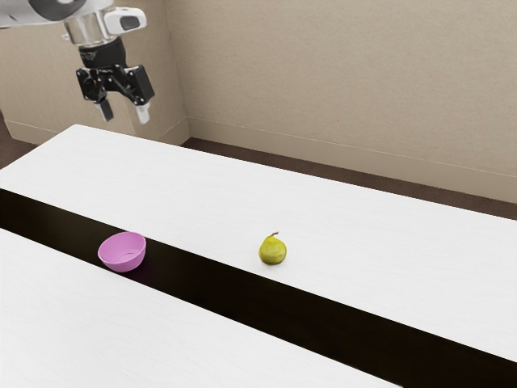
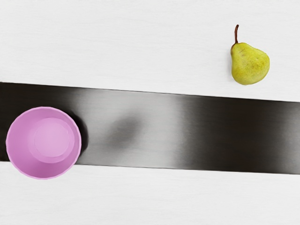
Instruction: Place the pear in the bowl.
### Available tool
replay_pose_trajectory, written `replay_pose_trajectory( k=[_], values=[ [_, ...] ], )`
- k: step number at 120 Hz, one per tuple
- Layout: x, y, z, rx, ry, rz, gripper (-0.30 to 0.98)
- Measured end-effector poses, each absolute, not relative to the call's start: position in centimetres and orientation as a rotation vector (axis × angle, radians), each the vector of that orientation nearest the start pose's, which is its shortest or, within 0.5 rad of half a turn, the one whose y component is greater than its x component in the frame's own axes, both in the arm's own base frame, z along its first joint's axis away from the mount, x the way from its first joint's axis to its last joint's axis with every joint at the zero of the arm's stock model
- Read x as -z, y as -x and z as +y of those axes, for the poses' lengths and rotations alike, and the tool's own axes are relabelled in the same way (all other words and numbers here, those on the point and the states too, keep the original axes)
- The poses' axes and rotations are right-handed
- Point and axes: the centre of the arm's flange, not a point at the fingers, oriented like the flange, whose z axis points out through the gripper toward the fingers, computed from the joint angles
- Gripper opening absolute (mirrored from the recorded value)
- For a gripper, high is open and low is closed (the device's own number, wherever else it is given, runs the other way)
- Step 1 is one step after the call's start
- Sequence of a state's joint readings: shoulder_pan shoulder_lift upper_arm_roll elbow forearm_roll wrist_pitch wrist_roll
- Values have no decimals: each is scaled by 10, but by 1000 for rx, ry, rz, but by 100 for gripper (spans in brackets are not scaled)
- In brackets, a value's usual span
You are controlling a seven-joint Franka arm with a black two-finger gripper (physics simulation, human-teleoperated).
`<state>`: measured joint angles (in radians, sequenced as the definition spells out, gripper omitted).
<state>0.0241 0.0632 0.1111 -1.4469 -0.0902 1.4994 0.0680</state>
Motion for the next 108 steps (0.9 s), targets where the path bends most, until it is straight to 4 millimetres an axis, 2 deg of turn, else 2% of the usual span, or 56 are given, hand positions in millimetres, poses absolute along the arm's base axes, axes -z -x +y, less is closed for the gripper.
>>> replay_pose_trajectory(
  k=[16, 28, 43, 60, 74, 87, 108],
  values=[
    [-633, -569, 60, -3, 3215, -84, 67],
    [-614, -582, 41, -45, 3211, -51, 67],
    [-565, -611, -8, -122, 3185, 19, 67],
    [-508, -639, -43, -173, 3161, -2, 67],
    [-470, -663, -74, -167, 3154, -32, 67],
    [-432, -692, -94, -146, 3150, -75, 67],
    [-367, -712, -119, -176, 3139, -165, 67]
  ],
)
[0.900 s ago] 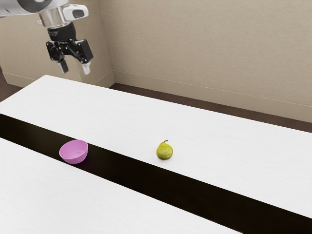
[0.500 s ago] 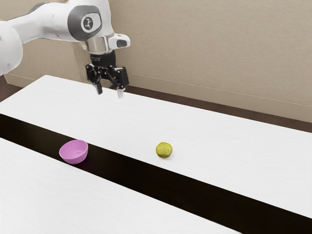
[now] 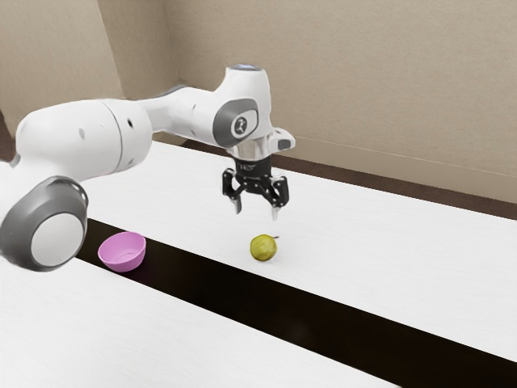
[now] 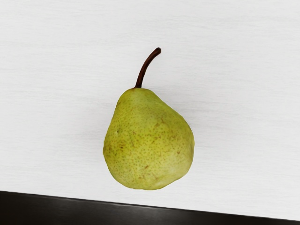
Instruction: Place the pear in the bowl.
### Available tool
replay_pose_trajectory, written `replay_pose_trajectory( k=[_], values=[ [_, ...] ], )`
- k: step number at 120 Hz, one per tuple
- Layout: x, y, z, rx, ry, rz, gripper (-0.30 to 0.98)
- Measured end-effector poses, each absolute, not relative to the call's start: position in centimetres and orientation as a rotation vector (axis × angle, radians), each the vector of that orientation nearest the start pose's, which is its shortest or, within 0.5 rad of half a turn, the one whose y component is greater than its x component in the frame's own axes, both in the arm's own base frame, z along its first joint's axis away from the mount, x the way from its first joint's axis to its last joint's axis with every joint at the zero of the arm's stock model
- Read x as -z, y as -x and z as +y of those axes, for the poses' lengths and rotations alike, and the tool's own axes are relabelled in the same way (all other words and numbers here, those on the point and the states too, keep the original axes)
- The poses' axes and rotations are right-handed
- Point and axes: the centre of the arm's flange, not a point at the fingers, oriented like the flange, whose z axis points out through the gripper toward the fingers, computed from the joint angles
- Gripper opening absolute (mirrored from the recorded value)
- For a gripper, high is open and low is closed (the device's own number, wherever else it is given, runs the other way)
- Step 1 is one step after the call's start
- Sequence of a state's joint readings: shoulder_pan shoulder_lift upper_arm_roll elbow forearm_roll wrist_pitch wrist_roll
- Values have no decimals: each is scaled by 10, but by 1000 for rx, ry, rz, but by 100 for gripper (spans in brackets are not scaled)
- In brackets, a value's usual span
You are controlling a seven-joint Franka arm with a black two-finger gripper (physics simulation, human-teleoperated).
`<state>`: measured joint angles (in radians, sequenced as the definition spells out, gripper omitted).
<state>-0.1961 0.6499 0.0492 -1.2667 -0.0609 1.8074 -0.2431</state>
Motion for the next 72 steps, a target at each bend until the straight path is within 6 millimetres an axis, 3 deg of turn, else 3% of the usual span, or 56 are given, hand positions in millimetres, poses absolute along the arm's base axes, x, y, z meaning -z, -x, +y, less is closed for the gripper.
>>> replay_pose_trajectory(
  k=[13, 29, 41, 72],
  values=[
    [-339, -715, -125, -197, 3127, -231, 67],
    [-325, -716, -132, -189, 3122, -294, 67],
    [-302, -711, -134, -191, 3112, -327, 67],
    [-283, -716, -125, -126, 3083, -403, 66]
  ],
)
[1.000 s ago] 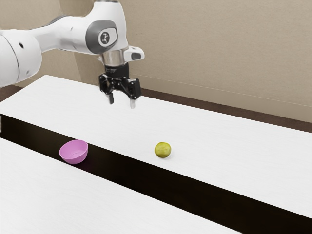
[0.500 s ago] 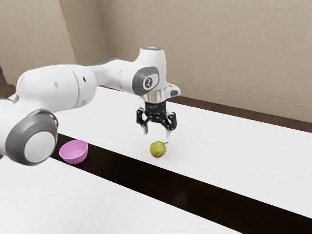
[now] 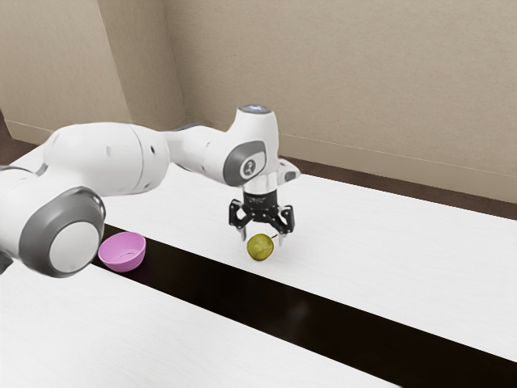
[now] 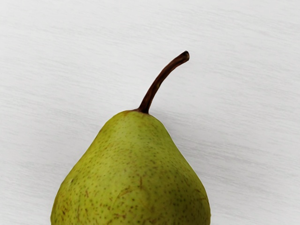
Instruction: Place the pear in the bowl.
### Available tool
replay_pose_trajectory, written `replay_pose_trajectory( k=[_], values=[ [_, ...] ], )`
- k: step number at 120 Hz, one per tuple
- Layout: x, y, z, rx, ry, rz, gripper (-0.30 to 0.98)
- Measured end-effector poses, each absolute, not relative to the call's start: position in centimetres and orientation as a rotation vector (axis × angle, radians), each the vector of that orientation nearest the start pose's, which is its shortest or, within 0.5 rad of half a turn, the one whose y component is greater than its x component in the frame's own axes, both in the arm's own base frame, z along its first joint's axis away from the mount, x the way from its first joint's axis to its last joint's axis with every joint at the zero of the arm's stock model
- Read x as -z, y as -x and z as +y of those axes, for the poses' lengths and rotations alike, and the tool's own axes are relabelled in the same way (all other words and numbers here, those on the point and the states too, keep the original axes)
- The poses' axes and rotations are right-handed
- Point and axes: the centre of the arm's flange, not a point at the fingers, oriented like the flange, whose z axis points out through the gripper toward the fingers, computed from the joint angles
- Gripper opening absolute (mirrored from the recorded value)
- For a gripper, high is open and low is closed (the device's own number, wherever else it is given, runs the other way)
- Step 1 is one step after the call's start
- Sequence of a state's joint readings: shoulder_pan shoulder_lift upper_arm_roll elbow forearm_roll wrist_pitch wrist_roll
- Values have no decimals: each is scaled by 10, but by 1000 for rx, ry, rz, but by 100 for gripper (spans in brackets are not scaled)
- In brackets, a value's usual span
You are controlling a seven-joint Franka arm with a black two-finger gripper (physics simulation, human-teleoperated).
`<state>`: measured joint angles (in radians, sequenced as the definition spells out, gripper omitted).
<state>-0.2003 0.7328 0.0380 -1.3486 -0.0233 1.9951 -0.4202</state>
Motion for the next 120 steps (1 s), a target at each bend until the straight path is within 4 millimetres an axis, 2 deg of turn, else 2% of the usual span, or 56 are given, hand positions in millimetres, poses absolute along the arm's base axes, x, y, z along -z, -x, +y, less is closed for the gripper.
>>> replay_pose_trajectory(
  k=[53, 84, 120],
  values=[
    [-261, -719, -122, -109, 3058, -466, 65],
    [-258, -721, -124, -107, 3055, -488, 46],
    [-266, -722, -122, -81, 3054, -508, 37]
  ],
)
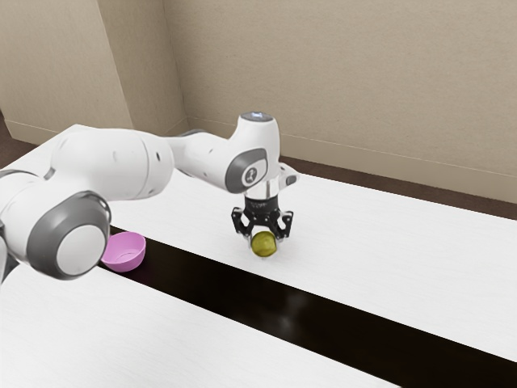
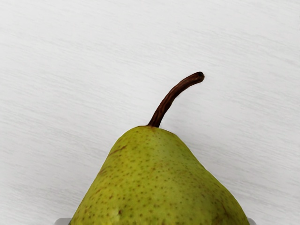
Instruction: Place the pear in the bowl.
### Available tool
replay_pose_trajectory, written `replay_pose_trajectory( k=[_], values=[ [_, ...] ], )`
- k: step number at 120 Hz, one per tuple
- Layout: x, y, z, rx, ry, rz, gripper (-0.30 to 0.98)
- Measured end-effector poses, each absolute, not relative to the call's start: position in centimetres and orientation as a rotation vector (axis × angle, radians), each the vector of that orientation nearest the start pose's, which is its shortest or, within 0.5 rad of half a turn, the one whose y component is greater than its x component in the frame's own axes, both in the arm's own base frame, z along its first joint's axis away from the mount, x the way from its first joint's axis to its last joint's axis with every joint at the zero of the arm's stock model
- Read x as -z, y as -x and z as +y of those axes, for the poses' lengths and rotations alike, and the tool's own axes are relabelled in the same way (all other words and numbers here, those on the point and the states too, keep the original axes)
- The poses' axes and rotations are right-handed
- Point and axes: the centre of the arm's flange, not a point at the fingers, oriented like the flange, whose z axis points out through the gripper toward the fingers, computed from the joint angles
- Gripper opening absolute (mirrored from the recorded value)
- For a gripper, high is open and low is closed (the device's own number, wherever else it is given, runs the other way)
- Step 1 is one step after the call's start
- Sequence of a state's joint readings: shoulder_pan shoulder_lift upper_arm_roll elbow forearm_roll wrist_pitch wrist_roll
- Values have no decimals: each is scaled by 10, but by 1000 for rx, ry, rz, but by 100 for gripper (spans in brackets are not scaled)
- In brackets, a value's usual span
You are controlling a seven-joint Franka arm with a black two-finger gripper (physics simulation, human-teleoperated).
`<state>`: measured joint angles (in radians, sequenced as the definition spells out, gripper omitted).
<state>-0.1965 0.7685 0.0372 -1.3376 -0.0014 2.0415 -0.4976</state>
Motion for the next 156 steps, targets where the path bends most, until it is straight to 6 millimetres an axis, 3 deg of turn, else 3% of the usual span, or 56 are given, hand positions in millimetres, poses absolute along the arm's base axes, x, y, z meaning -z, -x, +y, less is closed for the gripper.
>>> replay_pose_trajectory(
  k=[9, 27, 36, 44, 64, 84, 104, 113, 137, 156],
  values=[
    [-281, -721, -118, -61, 3058, -518, 35],
    [-328, -698, -106, -30, 3056, -540, 32],
    [-347, -684, -89, -22, 3040, -573, 31],
    [-363, -668, -62, -23, 3024, -631, 30],
    [-391, -628, 29, -35, 2979, -846, 29],
    [-388, -610, 117, -43, 2911, -1062, 28],
    [-374, -600, 174, -15, 2861, -1194, 28],
    [-355, -590, 184, -27, 2848, -1222, 28],
    [-335, -576, 195, -18, 2836, -1254, 30],
    [-329, -573, 193, -16, 2846, -1260, 47]
  ],
)
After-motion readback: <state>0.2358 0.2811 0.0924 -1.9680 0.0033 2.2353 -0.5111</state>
